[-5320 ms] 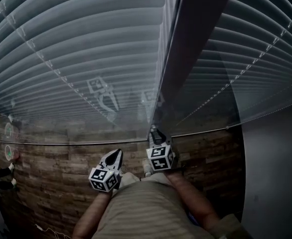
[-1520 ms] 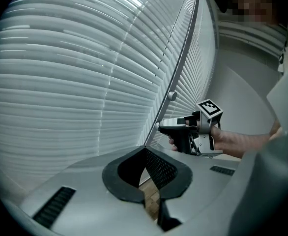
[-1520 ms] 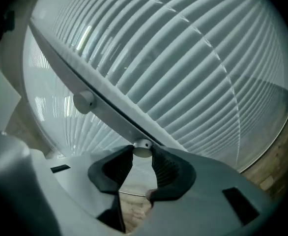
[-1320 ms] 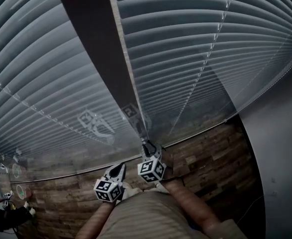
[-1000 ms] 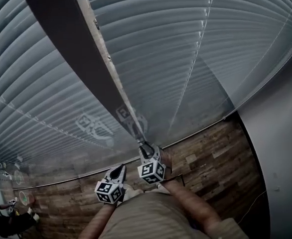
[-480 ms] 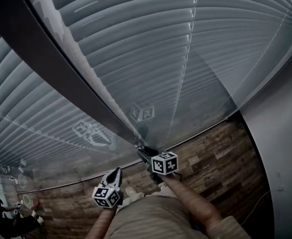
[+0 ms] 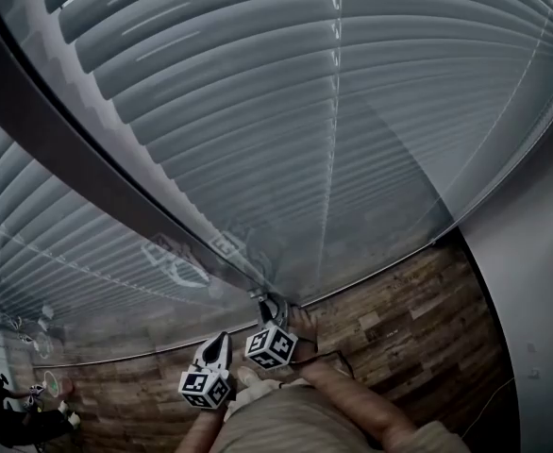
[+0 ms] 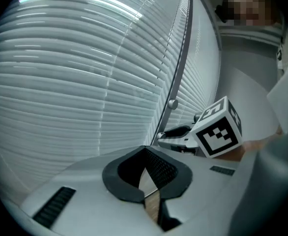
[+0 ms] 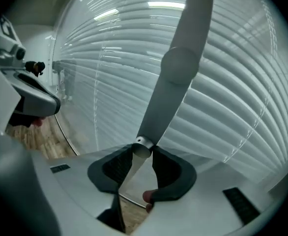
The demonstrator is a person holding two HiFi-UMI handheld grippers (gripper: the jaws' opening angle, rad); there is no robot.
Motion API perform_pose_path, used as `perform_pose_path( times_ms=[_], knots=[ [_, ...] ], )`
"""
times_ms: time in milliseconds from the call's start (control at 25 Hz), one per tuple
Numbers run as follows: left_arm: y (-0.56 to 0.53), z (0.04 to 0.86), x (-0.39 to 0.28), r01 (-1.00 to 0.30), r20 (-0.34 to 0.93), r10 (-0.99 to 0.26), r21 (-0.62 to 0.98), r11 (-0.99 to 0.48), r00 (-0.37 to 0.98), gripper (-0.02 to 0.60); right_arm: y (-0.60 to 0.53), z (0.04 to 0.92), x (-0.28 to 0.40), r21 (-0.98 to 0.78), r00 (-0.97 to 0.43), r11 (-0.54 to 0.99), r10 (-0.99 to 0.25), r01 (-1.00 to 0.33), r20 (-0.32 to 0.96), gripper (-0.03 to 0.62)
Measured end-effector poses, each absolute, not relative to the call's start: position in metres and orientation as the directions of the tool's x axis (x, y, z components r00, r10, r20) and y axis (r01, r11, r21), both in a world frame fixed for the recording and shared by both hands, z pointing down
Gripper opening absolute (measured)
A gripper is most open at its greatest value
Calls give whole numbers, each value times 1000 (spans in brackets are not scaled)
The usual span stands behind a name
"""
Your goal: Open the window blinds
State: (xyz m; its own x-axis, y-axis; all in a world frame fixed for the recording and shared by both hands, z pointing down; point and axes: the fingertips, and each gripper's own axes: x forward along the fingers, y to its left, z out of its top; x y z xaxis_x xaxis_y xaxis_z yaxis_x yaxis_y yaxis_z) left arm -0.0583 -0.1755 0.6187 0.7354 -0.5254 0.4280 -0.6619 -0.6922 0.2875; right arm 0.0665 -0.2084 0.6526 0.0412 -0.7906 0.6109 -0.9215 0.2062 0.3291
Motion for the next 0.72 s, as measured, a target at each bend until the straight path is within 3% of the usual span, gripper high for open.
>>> perform_pose_path(
  times_ms=[80, 200, 280, 440, 600, 640, 720],
  knots=[
    [-174, 613, -52, -658, 409, -533, 283, -697, 741, 12, -209, 651, 68, 209, -35, 206, -789, -956, 613, 132],
    [-172, 612, -46, -662, 405, -537, 293, -690, 740, 12, -206, 649, 70, -118, -237, 207, -793, -971, 561, 143],
    [-171, 612, -47, -670, 407, -545, 294, -682, 733, 12, -203, 646, 76, -340, -339, 179, -797, -923, 501, 187],
    [-170, 619, -53, -691, 414, -564, 286, -664, 714, 12, -204, 654, 84, -680, -477, 120, -798, -724, 367, 196],
    [-175, 618, -57, -705, 408, -584, 280, -652, 702, 12, -209, 653, 74, -779, -542, 148, -794, -610, 274, 193],
    [-177, 616, -58, -708, 404, -590, 275, -651, 699, 12, -211, 654, 72, -790, -539, 137, -798, -597, 269, 146],
    [-181, 612, -59, -710, 395, -598, 269, -650, 697, 12, -212, 654, 71, -791, -518, 115, -810, -601, 275, 133]
  ],
)
